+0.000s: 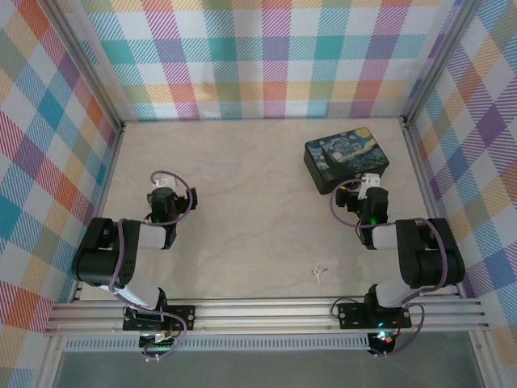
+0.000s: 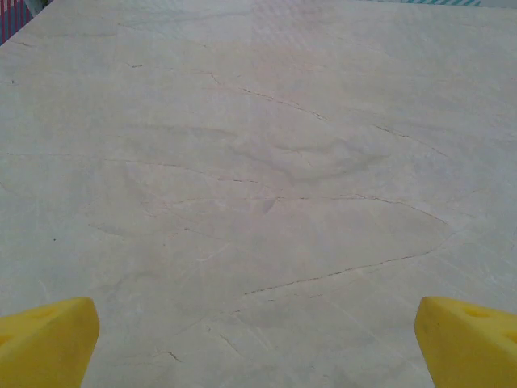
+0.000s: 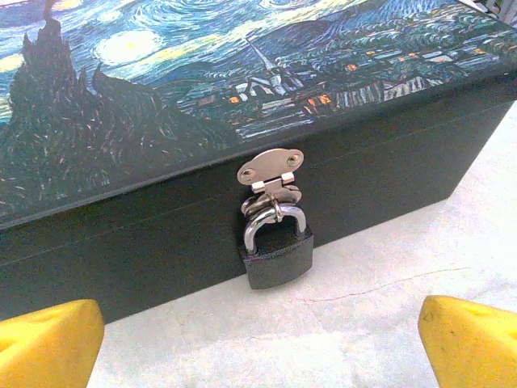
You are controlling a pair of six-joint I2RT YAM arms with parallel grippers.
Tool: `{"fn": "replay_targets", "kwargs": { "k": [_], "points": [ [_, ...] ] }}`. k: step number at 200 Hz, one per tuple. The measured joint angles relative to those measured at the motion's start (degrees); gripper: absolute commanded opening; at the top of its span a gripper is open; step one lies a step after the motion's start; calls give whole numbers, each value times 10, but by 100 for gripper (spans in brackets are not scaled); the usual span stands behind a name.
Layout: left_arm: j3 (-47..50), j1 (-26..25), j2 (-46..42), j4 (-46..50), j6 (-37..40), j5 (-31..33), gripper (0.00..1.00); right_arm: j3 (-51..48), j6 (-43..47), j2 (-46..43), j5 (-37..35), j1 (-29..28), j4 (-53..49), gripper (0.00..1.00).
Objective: Unlock the padlock with the key
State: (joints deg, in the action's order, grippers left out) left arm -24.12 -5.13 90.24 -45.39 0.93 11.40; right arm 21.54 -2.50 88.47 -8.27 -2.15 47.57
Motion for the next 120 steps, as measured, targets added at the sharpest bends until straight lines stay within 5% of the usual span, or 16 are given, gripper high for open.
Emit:
{"fn": "replay_targets", "kwargs": {
  "k": [120],
  "points": [
    [0,0,0,0,0,-4,100,0,0,0,8,0,0,100]
  ]
}}
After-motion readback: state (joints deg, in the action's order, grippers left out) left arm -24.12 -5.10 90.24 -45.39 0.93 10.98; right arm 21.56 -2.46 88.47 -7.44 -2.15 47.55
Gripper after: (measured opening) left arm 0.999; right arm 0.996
